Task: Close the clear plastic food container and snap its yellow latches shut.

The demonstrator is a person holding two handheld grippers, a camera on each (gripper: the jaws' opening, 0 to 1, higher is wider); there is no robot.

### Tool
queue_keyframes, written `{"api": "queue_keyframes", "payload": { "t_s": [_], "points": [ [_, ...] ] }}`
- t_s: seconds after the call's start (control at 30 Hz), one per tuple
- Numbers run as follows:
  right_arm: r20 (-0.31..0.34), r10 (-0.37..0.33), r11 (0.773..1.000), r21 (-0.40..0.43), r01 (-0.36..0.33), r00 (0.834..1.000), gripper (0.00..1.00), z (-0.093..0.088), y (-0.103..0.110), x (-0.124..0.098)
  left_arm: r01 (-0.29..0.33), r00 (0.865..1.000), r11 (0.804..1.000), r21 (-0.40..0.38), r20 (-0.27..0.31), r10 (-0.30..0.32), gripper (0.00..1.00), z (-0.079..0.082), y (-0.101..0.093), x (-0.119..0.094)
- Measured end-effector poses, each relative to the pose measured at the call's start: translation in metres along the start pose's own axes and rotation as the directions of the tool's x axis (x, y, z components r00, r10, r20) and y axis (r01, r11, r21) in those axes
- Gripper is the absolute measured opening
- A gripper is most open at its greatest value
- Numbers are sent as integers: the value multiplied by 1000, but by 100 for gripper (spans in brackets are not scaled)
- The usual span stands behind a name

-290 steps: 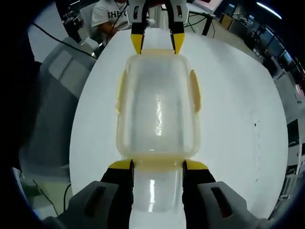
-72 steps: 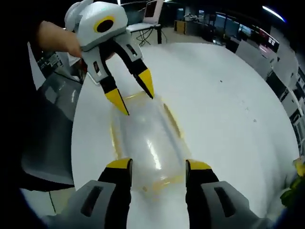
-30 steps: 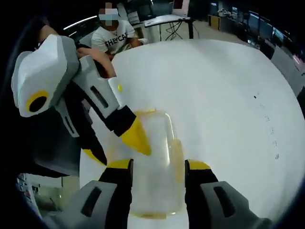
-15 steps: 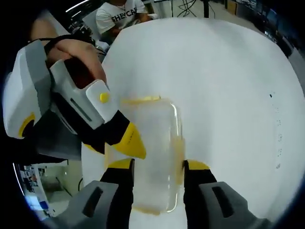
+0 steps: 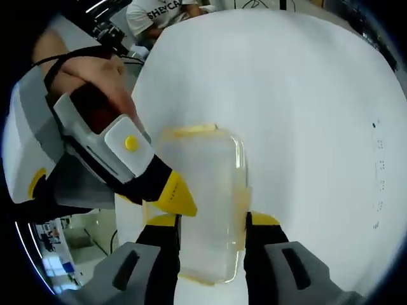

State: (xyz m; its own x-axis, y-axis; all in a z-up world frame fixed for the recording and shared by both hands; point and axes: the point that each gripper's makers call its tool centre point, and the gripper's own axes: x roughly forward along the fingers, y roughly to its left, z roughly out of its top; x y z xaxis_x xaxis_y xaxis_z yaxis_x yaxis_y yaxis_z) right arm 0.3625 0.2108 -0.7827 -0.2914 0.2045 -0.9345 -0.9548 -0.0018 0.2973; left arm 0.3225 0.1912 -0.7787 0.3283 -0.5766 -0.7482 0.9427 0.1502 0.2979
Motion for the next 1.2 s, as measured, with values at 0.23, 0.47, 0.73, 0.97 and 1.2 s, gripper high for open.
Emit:
{"api": "queue_keyframes", "payload": {
  "t_s": [0.23,0.47,0.73,0.97,1.2],
  "points": [
    [-15,-4,1000,3,4,1000,37,-4,3,4,20,999,1000,-1,31,-20,36,0,-2,-1],
    [-35,-16,1000,0,16,999,38,-10,5,4,15,999,1000,5,29,-15,36,1,-3,-1],
    [19,-148,989,-28,148,989,38,-9,8,0,11,1000,1000,13,26,-11,37,2,-5,-1],
    [102,-212,977,6,213,972,38,-9,8,-4,45,998,999,-12,48,-44,37,3,-4,-3],
    [206,-291,955,4,297,934,37,-8,10,-9,128,988,978,-165,105,-112,35,9,-2,-8]
  ]
}}
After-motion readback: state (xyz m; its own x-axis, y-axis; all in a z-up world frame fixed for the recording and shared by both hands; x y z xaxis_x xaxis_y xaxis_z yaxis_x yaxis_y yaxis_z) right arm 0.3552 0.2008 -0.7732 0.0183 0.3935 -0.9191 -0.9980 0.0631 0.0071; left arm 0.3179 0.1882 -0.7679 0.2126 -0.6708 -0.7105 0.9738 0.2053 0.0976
